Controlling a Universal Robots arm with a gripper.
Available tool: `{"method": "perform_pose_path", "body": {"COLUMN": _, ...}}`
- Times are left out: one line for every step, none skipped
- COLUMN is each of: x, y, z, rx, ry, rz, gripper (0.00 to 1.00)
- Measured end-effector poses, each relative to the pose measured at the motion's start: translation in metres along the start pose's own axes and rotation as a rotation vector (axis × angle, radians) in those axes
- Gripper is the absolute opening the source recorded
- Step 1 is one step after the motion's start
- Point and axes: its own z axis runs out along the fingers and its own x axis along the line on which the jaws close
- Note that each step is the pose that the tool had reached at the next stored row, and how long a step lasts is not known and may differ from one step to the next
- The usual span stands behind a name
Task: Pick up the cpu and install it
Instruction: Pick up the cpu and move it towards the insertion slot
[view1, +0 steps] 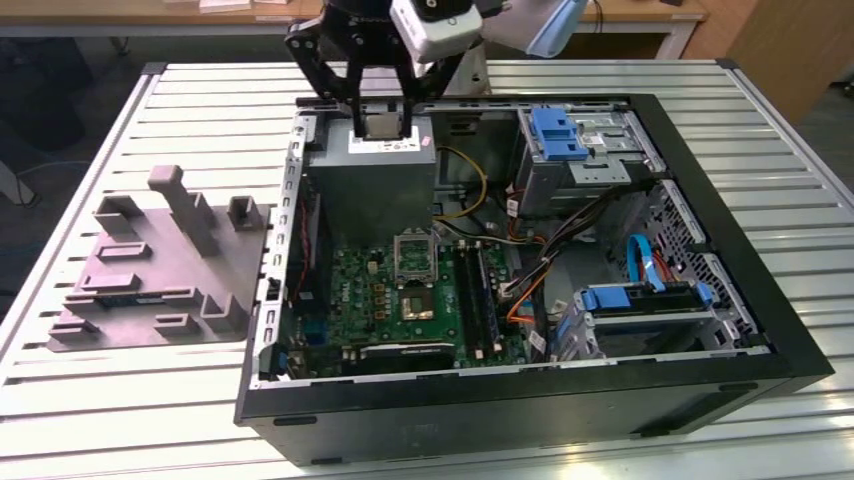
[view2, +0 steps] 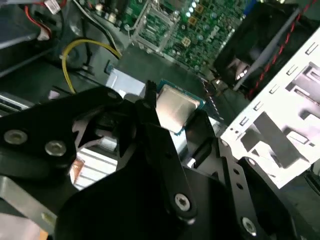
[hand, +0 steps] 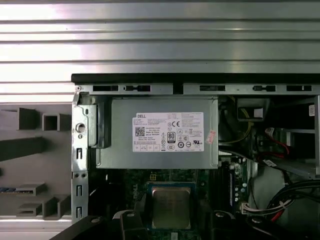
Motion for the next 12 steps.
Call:
{"method": "perform_pose_path", "body": {"x": -0.0004, "y": -0.0028, "z": 0.0003, "rx": -0.0001, "ry": 0.0000, "rz": 0.000, "gripper": 0.47}}
{"method": "perform_pose_path", "body": {"x": -0.0006, "y": -0.0062, "z": 0.0006, "rx": -0.0001, "ry": 0.0000, "rz": 0.000, "gripper": 0.47}}
{"method": "perform_pose_path", "body": {"x": -0.0008, "y": -0.0101, "z": 0.0009, "rx": -0.0001, "ry": 0.0000, "rz": 0.000, "gripper": 0.47}}
{"method": "perform_pose_path", "body": {"x": -0.0011, "y": -0.0141, "z": 0.0012, "rx": 0.0000, "ry": 0.0000, "rz": 0.000, "gripper": 0.47}}
{"method": "perform_pose_path", "body": {"x": -0.0014, "y": -0.0185, "z": 0.0017, "rx": -0.0001, "ry": 0.0000, "rz": 0.000, "gripper": 0.47}}
{"method": "perform_pose_path", "body": {"x": -0.0016, "y": -0.0222, "z": 0.0020, "rx": -0.0001, "ry": 0.0000, "rz": 0.000, "gripper": 0.47}}
{"method": "perform_pose_path", "body": {"x": -0.0019, "y": -0.0256, "z": 0.0023, "rx": 0.0000, "ry": 0.0001, "rz": 0.000, "gripper": 0.47}}
{"method": "perform_pose_path", "body": {"x": -0.0022, "y": -0.0288, "z": 0.0027, "rx": 0.0000, "ry": 0.0000, "rz": 0.000, "gripper": 0.47}}
{"method": "perform_pose_path", "body": {"x": -0.0028, "y": -0.0314, "z": 0.0032, "rx": -0.0002, "ry": -0.0001, "rz": 0.000, "gripper": 0.47}}
{"method": "perform_pose_path", "body": {"x": -0.0043, "y": -0.0334, "z": 0.0036, "rx": -0.0002, "ry": 0.0000, "rz": 0.000, "gripper": 0.47}}
{"method": "perform_pose_path", "body": {"x": -0.0064, "y": -0.0345, "z": 0.0040, "rx": -0.0001, "ry": 0.0000, "rz": 0.000, "gripper": 0.47}}
{"method": "perform_pose_path", "body": {"x": -0.0090, "y": -0.0353, "z": 0.0045, "rx": -0.0003, "ry": -0.0001, "rz": 0.000, "gripper": 0.47}}
